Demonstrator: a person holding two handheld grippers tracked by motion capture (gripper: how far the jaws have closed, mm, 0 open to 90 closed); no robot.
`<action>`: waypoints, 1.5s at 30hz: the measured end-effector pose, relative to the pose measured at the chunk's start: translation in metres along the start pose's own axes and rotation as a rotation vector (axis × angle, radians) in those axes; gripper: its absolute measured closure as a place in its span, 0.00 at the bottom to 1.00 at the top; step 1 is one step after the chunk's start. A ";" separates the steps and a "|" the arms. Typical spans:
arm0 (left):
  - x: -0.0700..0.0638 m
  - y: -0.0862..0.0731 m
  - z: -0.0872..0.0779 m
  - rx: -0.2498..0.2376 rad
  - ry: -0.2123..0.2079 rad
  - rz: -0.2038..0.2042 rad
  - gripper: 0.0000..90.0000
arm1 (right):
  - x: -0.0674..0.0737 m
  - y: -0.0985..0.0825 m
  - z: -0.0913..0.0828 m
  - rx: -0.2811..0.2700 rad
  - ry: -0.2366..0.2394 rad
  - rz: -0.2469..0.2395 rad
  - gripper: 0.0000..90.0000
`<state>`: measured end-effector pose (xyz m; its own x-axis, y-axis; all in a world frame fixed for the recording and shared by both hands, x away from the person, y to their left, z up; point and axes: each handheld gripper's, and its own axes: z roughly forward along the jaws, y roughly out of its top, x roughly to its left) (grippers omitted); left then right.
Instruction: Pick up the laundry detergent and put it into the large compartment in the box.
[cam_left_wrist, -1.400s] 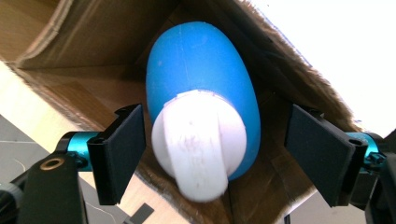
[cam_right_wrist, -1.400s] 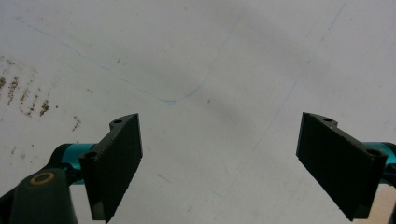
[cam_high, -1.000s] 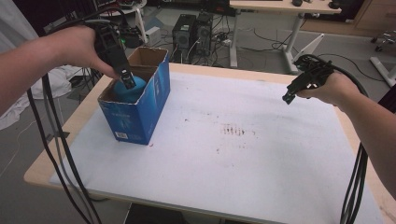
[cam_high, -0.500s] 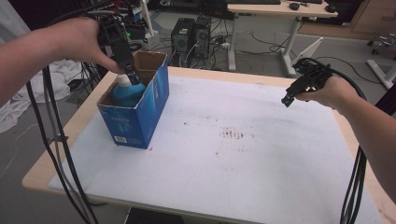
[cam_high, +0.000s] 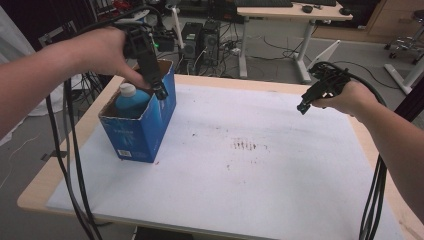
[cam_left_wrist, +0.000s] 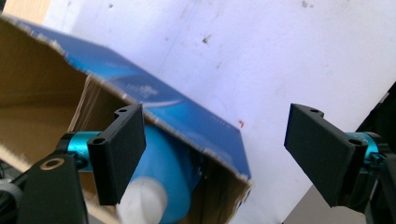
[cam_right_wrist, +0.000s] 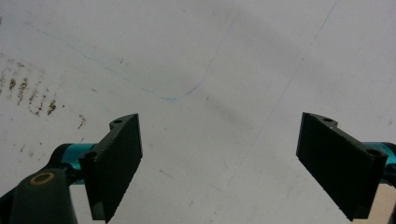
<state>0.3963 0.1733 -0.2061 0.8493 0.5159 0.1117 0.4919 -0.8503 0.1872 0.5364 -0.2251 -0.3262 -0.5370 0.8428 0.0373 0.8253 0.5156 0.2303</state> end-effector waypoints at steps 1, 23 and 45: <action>-0.002 0.003 0.002 -0.004 -0.004 0.002 0.23 | 0.000 -0.001 0.000 -0.002 0.000 0.003 0.15; -0.043 0.061 0.044 -0.015 -0.061 0.144 0.23 | 0.001 -0.011 -0.014 -0.025 -0.003 0.016 0.15; -0.059 0.080 0.066 0.003 -0.078 0.183 0.23 | -0.008 -0.021 -0.018 -0.036 -0.004 0.031 0.15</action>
<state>0.3983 0.0681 -0.2623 0.9368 0.3433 0.0678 0.3285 -0.9295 0.1679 0.5201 -0.2458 -0.3140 -0.5102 0.8591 0.0409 0.8347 0.4831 0.2643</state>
